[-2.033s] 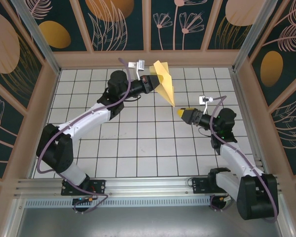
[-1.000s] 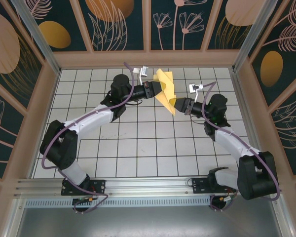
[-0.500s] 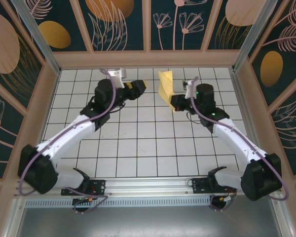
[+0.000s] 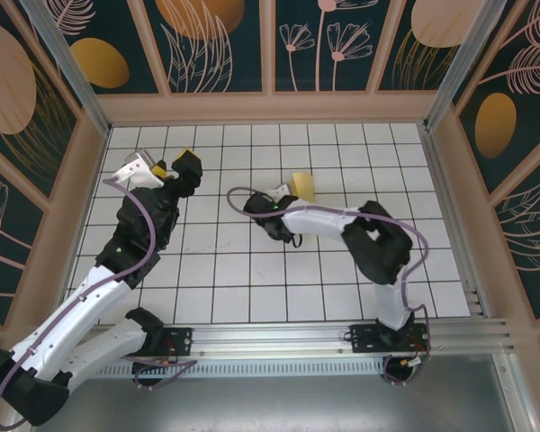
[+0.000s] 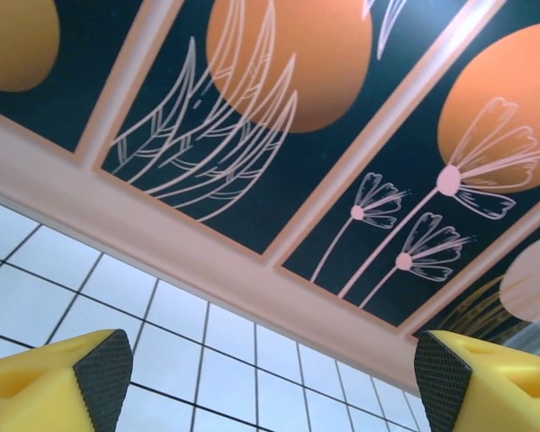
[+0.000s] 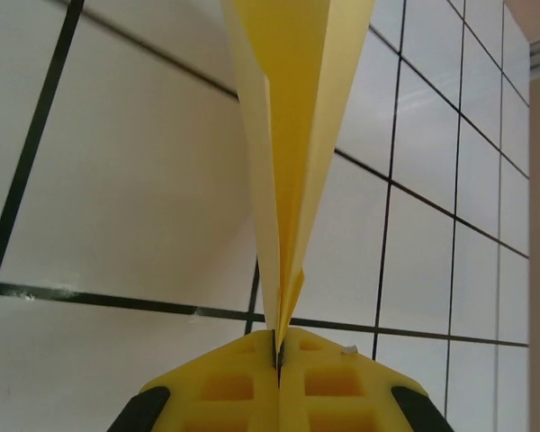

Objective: Fold a paper plane with a square sheet of paper (fold left side to right side)
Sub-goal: Turn over the paper at the center of the table.

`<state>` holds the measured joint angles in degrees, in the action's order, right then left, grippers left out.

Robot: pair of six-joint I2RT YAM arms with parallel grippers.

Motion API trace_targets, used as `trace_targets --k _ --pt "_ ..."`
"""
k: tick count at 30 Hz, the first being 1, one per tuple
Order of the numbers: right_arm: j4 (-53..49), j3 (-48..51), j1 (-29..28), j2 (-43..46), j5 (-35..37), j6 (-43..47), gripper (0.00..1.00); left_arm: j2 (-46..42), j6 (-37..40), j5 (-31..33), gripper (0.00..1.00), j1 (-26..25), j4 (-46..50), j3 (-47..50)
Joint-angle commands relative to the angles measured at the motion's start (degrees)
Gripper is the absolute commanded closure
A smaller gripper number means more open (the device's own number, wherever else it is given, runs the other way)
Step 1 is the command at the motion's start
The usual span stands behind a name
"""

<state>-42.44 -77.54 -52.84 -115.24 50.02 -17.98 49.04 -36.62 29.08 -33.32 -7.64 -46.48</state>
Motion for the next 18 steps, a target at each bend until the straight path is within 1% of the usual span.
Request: trace_targets --k 1,3,4,6,8,11,14,16,18 --pt "-7.8 -3.6 -2.1 -5.2 5.2 -3.8 0.94 0.6 0.9 2.9 0.15 0.1 1.5 0.5" --pt "-7.9 -4.7 -3.0 -8.4 3.2 -4.5 0.91 1.3 0.8 2.3 0.15 0.1 1.5 0.3" --pt "-7.5 -5.0 -3.3 -9.7 1.2 -4.3 0.88 1.8 0.8 2.0 0.15 0.1 1.5 0.3" --pt "-5.6 -4.8 -3.6 -10.5 -3.7 -3.4 0.78 2.7 0.8 1.3 0.14 0.1 1.6 0.0" --pt "-3.3 -3.6 -3.9 -8.8 -8.2 -3.0 0.69 3.8 0.7 0.5 0.13 0.1 1.9 -0.4" --pt "0.5 -0.7 -3.9 -3.2 -13.9 -2.2 0.57 5.8 0.4 -1.1 0.1 0.1 2.4 -1.1" --pt "3.0 2.7 -3.4 3.8 -18.5 -2.2 0.46 7.9 -0.7 -2.9 0.06 0.4 3.0 -2.1" --pt "4.5 5.2 -2.7 9.1 -21.1 -2.2 0.42 9.2 -1.7 -5.4 0.04 1.1 3.2 -2.5" --pt "6.5 8.3 -1.5 15.2 -24.4 -2.3 0.36 11.0 -3.3 -9.6 0.03 2.5 2.7 -2.5"
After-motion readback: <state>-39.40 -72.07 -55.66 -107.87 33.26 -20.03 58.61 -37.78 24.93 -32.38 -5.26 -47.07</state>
